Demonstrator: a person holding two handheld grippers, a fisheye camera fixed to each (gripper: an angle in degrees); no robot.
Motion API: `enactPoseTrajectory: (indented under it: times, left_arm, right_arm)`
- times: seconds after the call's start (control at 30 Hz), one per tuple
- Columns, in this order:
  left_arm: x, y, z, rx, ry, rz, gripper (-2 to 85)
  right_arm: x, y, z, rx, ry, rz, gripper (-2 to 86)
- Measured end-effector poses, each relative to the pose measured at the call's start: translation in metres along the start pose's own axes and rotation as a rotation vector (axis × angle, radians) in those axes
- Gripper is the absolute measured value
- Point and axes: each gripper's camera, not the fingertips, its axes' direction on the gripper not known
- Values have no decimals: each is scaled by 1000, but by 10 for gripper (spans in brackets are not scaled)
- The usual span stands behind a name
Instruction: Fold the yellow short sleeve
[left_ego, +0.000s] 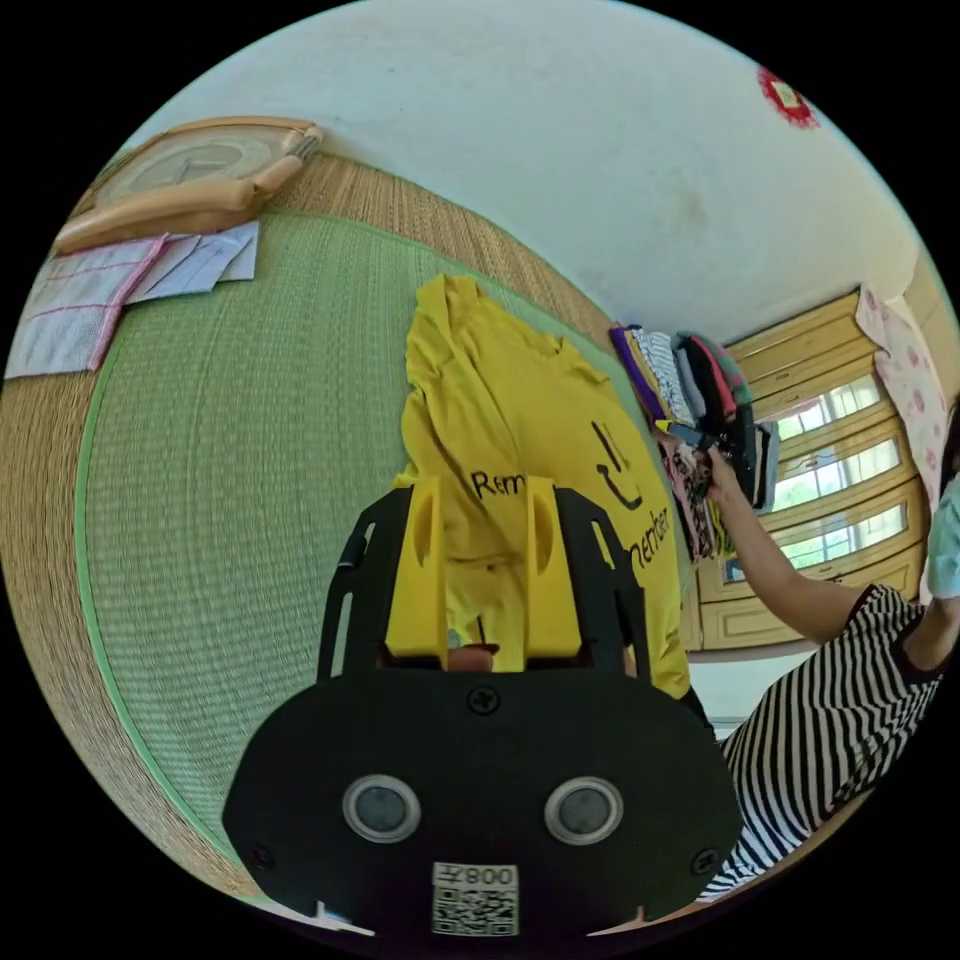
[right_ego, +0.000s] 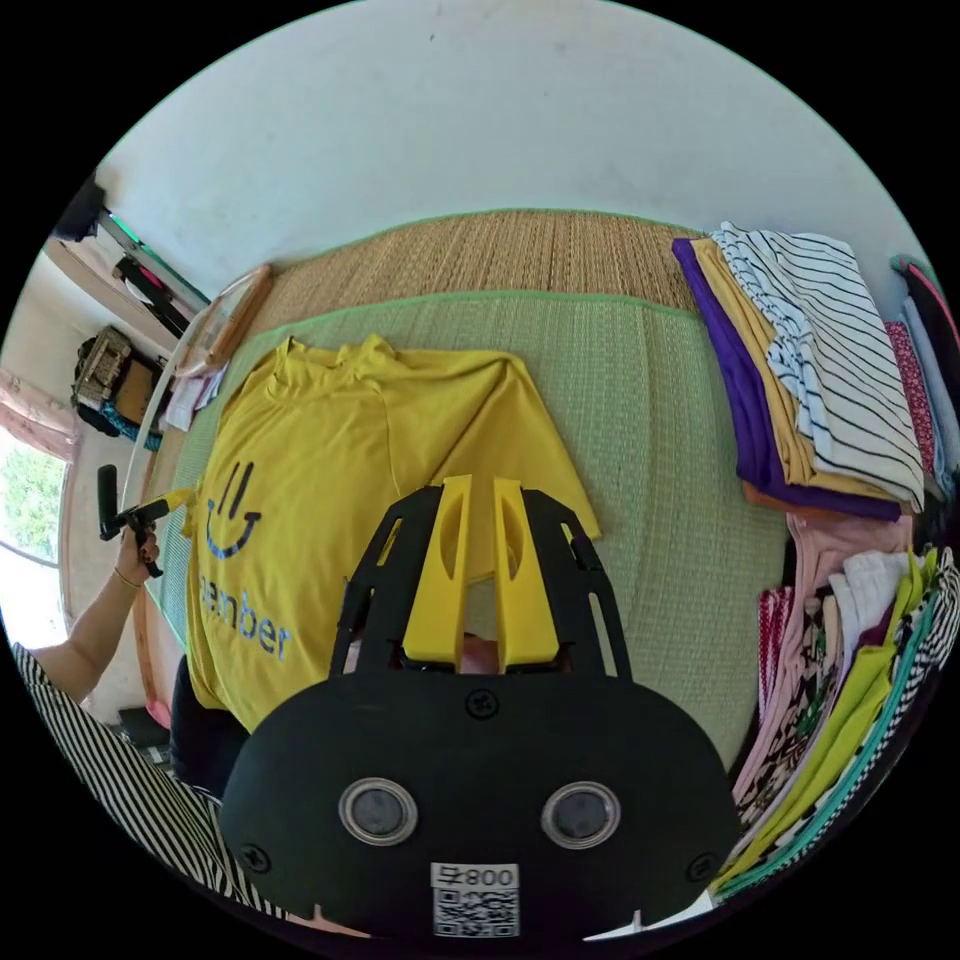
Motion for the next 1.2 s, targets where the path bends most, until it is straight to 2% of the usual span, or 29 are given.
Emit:
enactPoseTrajectory:
  times: [0.23, 0.33, 0.43, 0.67, 0.8, 0.9, 0.97, 1.07, 1.2]
  left_arm:
    - [67, -34, 39, -83, -146, 177, 107]
    - [78, -56, 70, -201, -298, 183, 64]
    - [84, -74, 69, -200, -294, 172, 41]
    - [81, -101, 16, -79, -150, 111, 21]
    - [68, -114, -20, 38, -120, 40, 18]
    - [56, -129, -50, 121, -285, -8, 19]
    - [29, -140, -69, 191, -298, -127, 22]
    - [-1, -143, -76, 233, -384, -294, 32]
    - [1, -137, -73, 323, -389, -327, 47]
  right_arm:
    - [-45, -26, 34, -46, 38, 51, 36]
    - [-66, -48, 53, -80, 67, 66, 19]
    - [-83, -66, 73, -131, 102, 82, 4]
    - [-117, -102, 78, -137, 74, 85, -5]
    - [-134, -124, 78, -171, 132, 76, -5]
    - [-141, -142, 76, -209, 223, 56, -6]
    - [-139, -153, 75, -234, 294, 60, -6]
    - [-132, -166, 70, -239, 295, 117, -6]
    - [-138, -173, 58, -204, 319, 185, -6]
